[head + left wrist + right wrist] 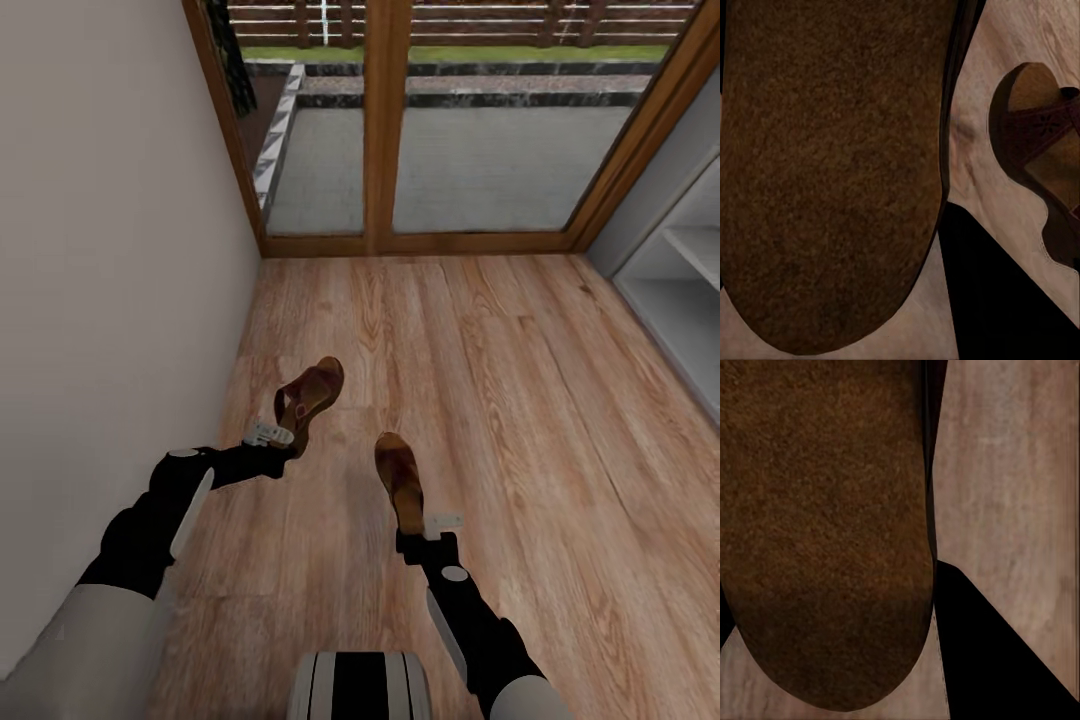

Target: Pick up the two gym shoes and the two sandals from the corridor floor and place them onto the hallstand (shoe rack) in the corridor, making sure they are on the rack and not on the floor. Arrange them so the two gym shoes are next to each other and the two sandals are next to each other.

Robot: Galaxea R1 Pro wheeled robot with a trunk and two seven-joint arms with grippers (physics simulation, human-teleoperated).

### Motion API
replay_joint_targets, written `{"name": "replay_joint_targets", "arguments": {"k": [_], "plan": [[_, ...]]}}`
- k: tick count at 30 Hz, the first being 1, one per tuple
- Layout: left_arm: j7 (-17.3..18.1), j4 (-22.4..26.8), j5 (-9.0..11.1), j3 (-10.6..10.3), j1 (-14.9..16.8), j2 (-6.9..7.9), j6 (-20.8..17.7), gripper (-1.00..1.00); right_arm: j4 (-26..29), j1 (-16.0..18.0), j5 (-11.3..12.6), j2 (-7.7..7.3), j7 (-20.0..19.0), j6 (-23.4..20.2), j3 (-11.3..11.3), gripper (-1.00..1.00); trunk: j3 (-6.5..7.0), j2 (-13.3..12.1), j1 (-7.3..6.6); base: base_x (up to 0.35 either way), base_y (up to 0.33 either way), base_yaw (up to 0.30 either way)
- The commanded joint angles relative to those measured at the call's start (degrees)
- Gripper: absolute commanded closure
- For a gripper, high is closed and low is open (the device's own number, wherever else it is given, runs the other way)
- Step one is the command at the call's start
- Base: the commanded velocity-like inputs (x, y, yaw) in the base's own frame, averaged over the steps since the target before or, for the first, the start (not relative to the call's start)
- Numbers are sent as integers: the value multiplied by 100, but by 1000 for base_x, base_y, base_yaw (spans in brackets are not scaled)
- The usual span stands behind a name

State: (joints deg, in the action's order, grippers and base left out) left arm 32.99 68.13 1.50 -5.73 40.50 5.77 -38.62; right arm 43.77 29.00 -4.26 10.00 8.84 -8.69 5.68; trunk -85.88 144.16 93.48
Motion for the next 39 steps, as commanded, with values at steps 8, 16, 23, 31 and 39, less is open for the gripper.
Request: {"name": "replay_joint_targets", "arguments": {"k": [8, 16, 23, 31, 39], "plan": [[-37, -99, -42, 95, -227, 155, 49, 100, 5, 1, -29, 0, 46, 357, 20, 100, 245, -10, -21, 0, 0, -90], [-81, -137, -108, 542, -504, 179, 268, 100, -31, -14, -40, 0, 47, 552, 21, 100, 493, -20, -42, 0, 0, -90], [-383, -442, -317, 611, -809, 182, 1014, 100, -49, -19, -48, 0, 37, 560, 27, 100, 711, -30, -60, 0, 0, -90], [-747, -1223, -341, 633, -996, 182, 2195, 100, -53, -25, -55, -37, 29, 563, 29, 100, 959, -40, -80, 0, 0, -90], [-1303, -1570, -296, 829, -1563, 151, 3225, 100, -62, -32, -63, -193, 14, 800, 34, 100, 1208, -51, -101, 0, 0, -90]]}}
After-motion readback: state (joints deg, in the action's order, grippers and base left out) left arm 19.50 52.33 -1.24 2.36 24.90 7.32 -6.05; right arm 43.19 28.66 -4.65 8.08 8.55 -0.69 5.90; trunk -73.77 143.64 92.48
